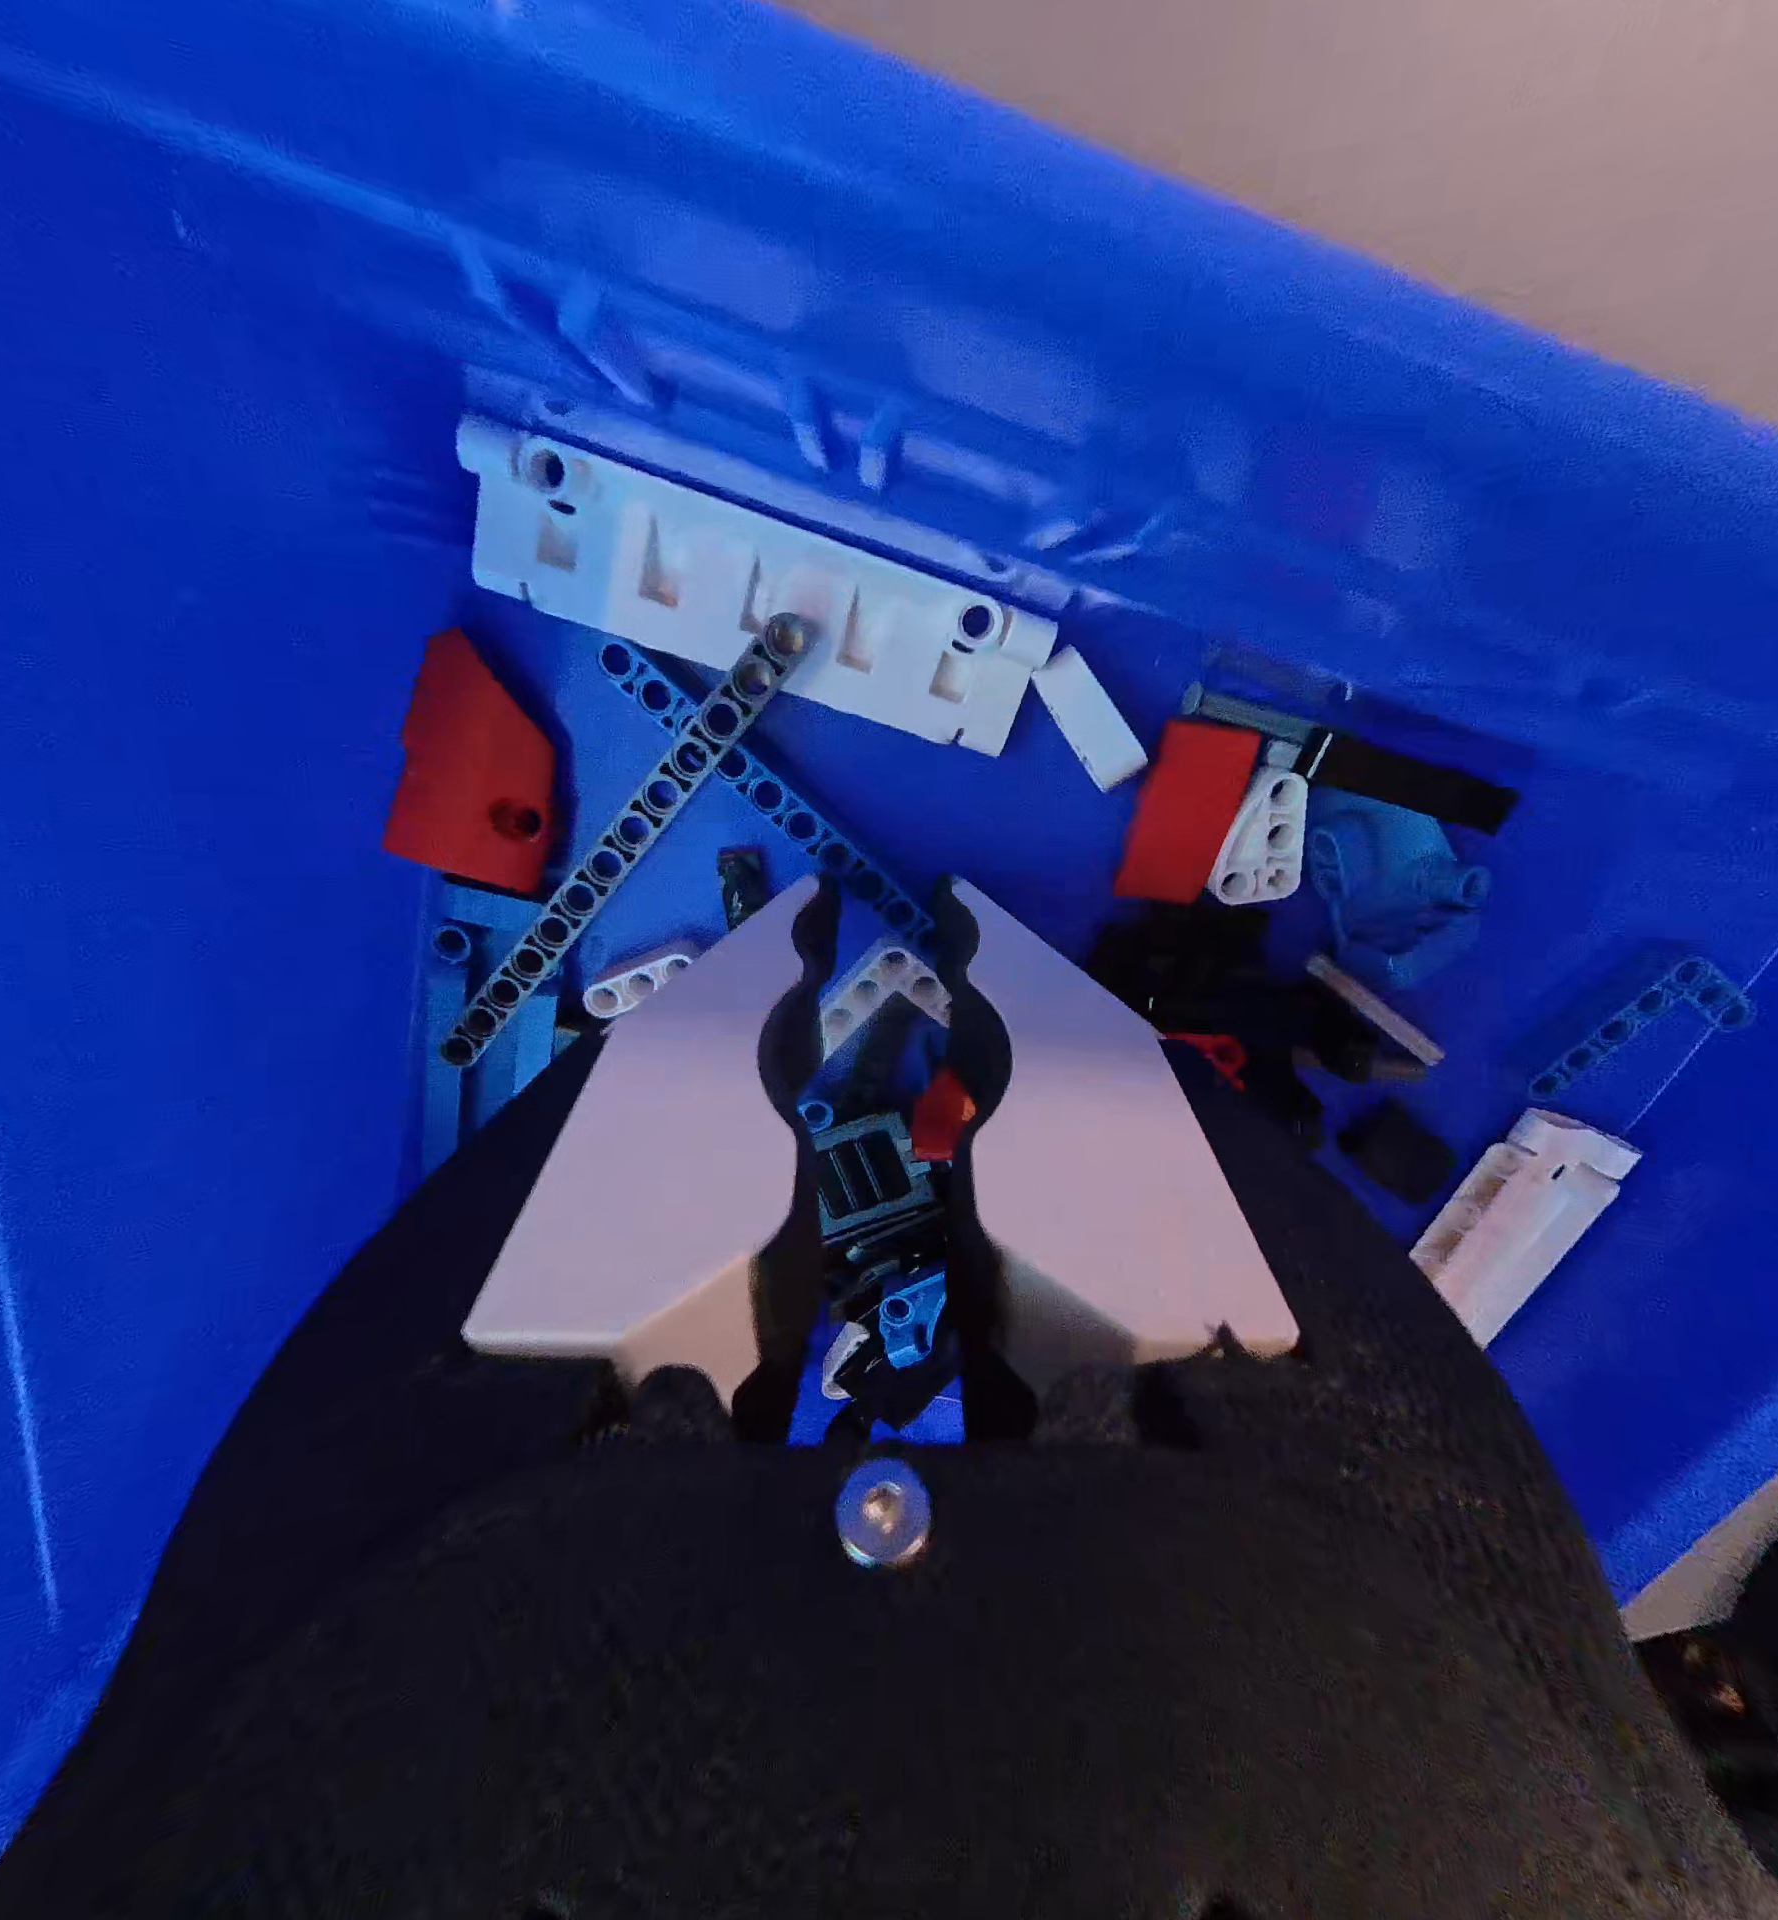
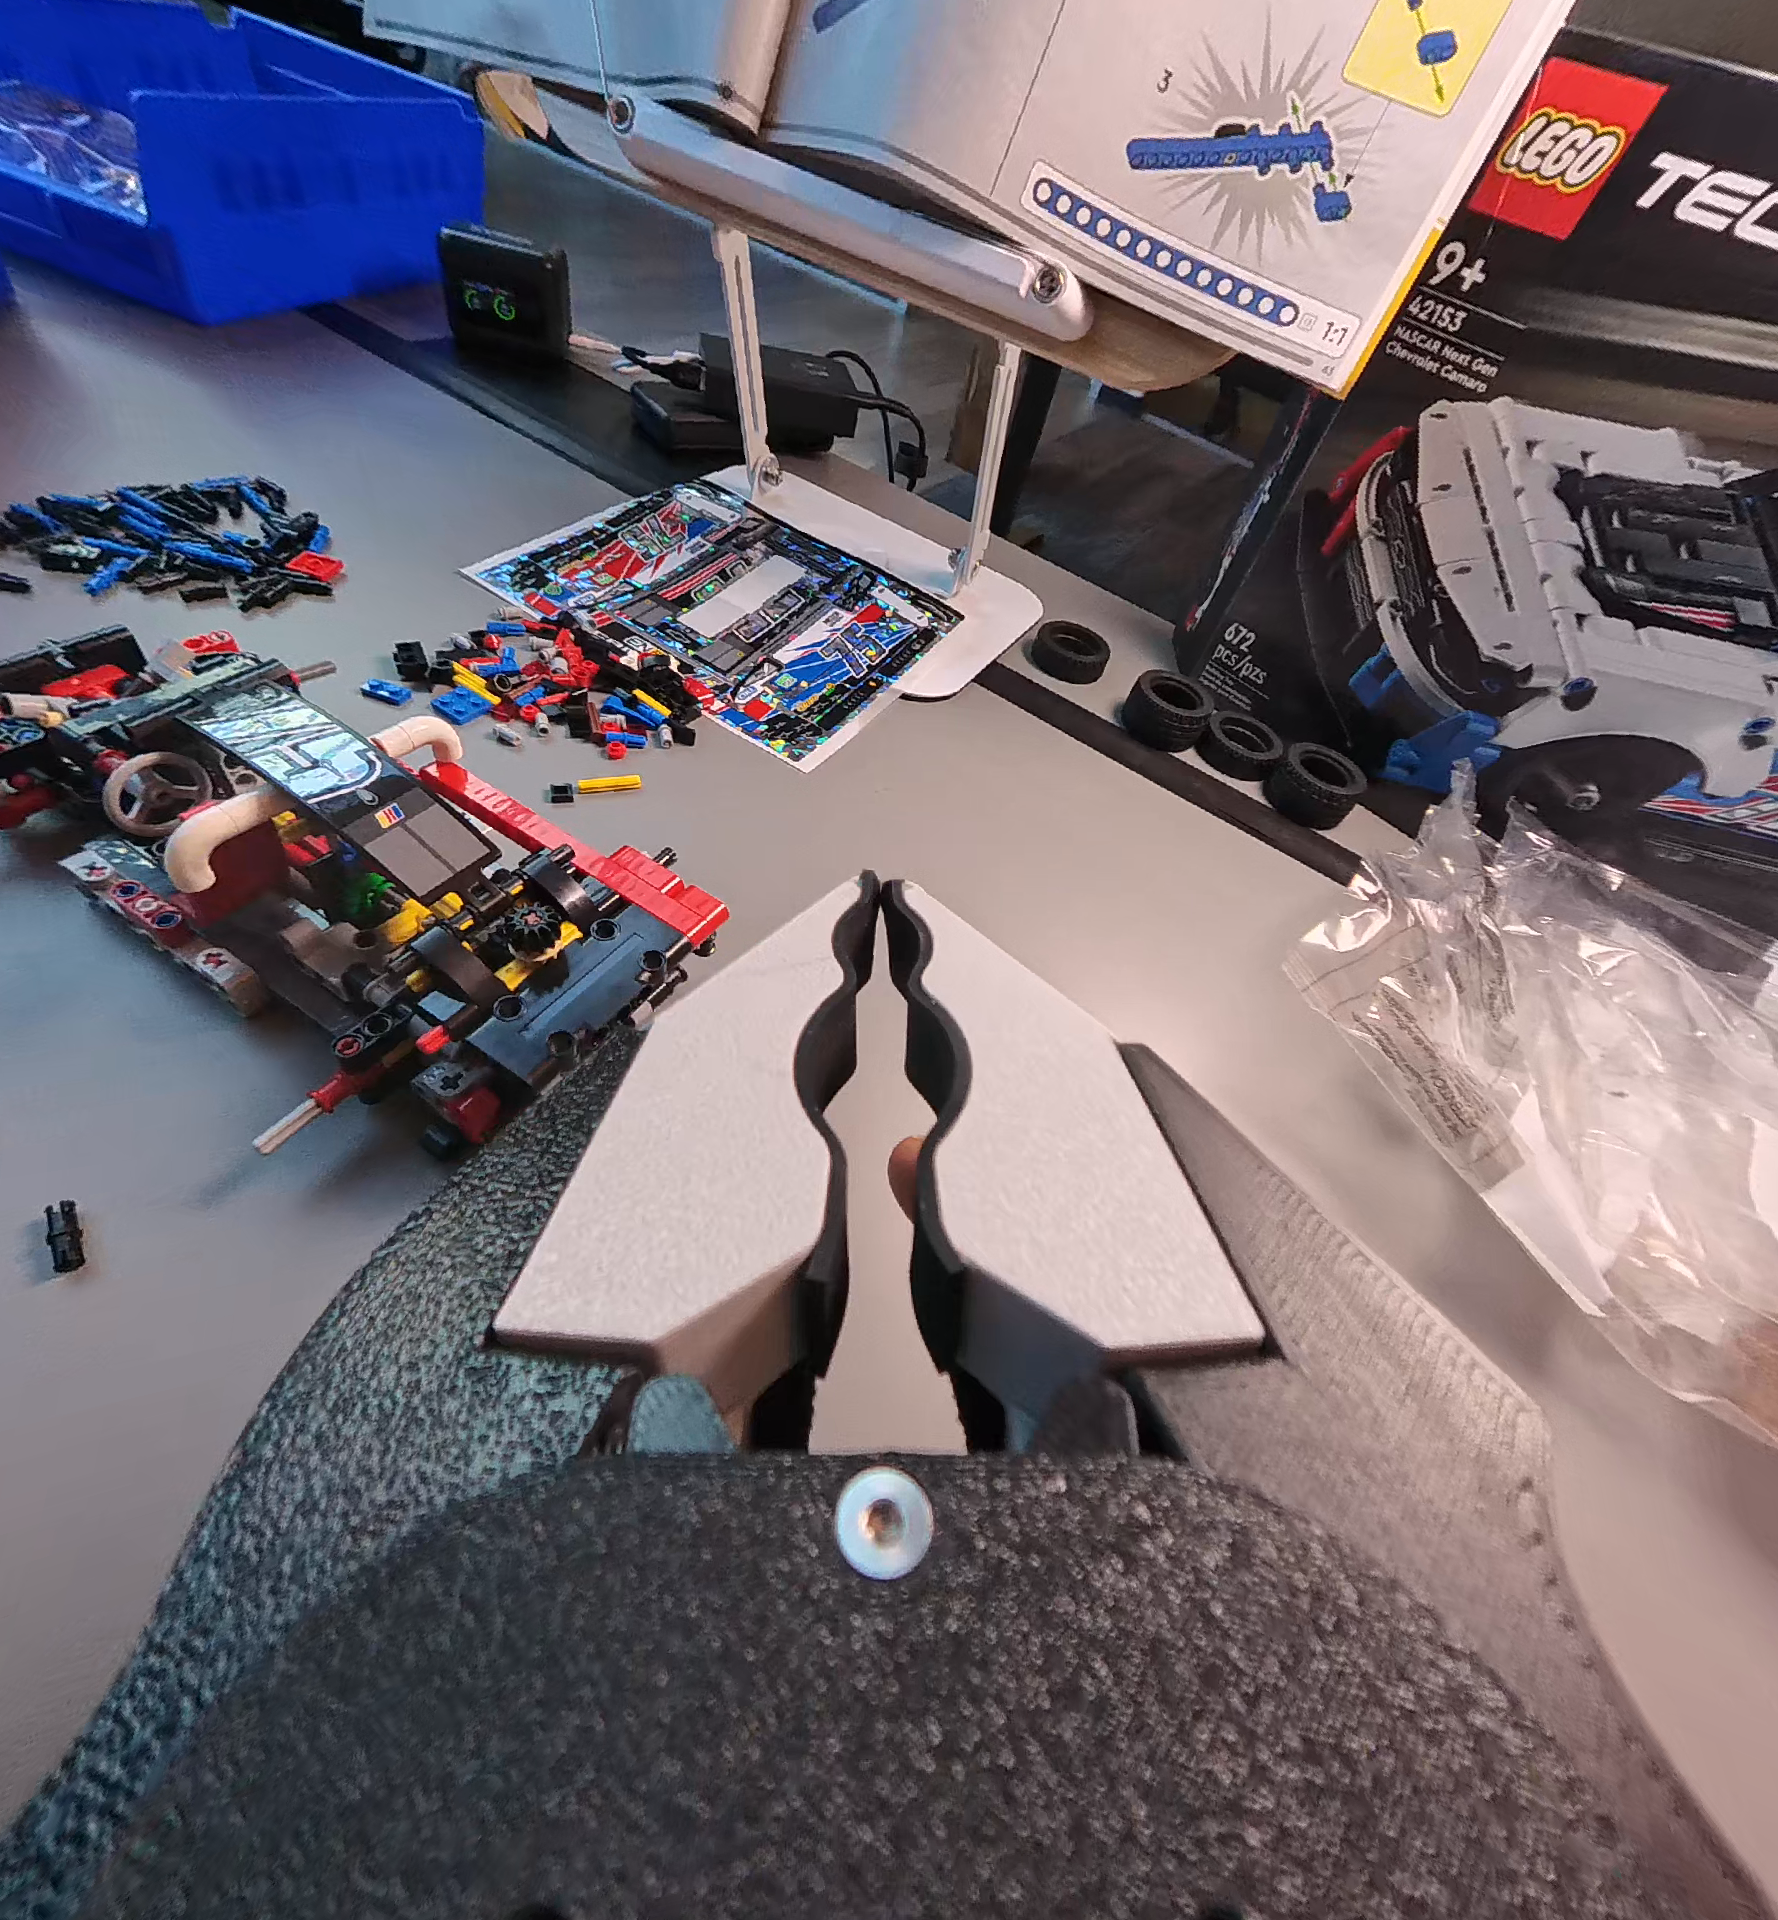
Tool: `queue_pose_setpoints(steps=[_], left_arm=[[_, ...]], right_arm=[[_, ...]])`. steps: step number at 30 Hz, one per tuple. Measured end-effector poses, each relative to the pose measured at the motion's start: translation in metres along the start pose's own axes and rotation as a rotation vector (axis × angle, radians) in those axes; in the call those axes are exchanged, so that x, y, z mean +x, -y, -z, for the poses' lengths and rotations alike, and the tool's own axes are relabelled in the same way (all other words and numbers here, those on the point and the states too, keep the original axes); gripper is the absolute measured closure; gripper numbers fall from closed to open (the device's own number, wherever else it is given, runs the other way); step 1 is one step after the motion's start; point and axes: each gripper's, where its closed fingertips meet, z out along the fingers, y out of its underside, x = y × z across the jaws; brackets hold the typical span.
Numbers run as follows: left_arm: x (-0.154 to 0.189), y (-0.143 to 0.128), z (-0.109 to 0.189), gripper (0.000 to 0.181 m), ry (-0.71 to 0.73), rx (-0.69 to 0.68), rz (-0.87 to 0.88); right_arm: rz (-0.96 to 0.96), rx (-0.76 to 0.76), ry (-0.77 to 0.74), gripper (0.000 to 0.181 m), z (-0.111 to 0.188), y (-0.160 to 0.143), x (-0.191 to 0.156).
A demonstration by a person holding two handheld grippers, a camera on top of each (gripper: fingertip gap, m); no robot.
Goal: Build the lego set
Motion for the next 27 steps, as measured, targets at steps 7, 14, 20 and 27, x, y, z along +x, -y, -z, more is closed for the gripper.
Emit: queue_pose_setpoints(steps=[7,14,20,27], left_arm=[[-0.002,-0.004,0.003,0.167,-0.019,0.027,-0.024],[-0.002,-0.002,0.023,0.173,-0.027,0.103,-0.032],[-0.001,-0.005,0.033,0.175,-0.005,0.11,-0.05],[0.008,0.004,0.064,0.175,-0.016,0.213,-0.077]], right_arm=[[-0.011,0.012,-0.002,0.181,-0.003,0.006,-0.001],[0.017,0.032,0.01,0.181,-0.006,0.013,-0.008],[0.005,0.053,0.013,0.181,-0.002,0.012,-0.009],[-0.011,0.07,0.004,0.181,0.006,0.01,-0.003]])
